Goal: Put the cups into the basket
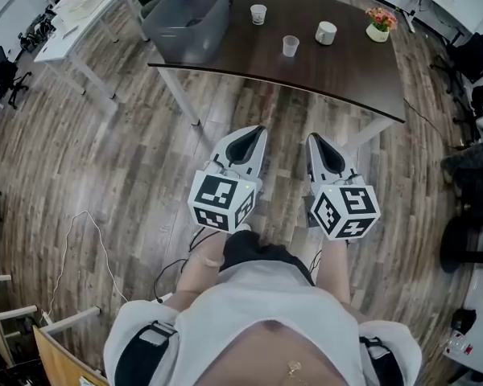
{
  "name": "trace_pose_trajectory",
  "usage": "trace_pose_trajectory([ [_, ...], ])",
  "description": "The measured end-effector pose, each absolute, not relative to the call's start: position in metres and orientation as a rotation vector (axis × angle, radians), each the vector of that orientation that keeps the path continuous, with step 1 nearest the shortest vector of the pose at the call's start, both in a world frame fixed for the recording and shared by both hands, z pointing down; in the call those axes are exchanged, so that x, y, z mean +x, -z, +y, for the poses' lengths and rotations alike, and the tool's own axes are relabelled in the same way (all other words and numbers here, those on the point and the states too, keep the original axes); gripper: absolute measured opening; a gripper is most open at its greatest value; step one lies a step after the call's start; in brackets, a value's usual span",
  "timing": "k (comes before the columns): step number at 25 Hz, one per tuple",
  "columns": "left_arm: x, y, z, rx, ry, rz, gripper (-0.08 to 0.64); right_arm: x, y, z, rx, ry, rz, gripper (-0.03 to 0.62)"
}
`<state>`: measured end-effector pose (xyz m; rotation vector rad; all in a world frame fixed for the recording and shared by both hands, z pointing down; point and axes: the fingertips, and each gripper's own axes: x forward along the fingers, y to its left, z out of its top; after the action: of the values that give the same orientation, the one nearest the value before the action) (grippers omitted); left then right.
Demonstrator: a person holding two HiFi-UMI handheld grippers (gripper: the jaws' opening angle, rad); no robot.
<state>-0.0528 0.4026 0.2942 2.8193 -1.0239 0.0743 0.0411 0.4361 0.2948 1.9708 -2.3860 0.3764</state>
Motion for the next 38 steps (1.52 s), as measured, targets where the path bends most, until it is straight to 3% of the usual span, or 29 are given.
trace_pose_trajectory([
  [10, -0.088, -0.308, 0.377, 2.828, -0.103, -0.972, 0.009, -0.003, -0.313, 0.411, 1.981, -0.455, -2.45, 0.012],
  [24, -0.107, -0.315, 0.343, 2.809, -0.089, -1.005, 0.009, -0.001, -0.314, 0.377, 2.033, -0.452, -2.423, 0.012],
  [38, -0.062, -0.327, 0.272, 2.781, -0.108, -1.036, 0.009, 0.061, -0.324, 0.31, 2.078, -0.501, -2.408, 0.012],
])
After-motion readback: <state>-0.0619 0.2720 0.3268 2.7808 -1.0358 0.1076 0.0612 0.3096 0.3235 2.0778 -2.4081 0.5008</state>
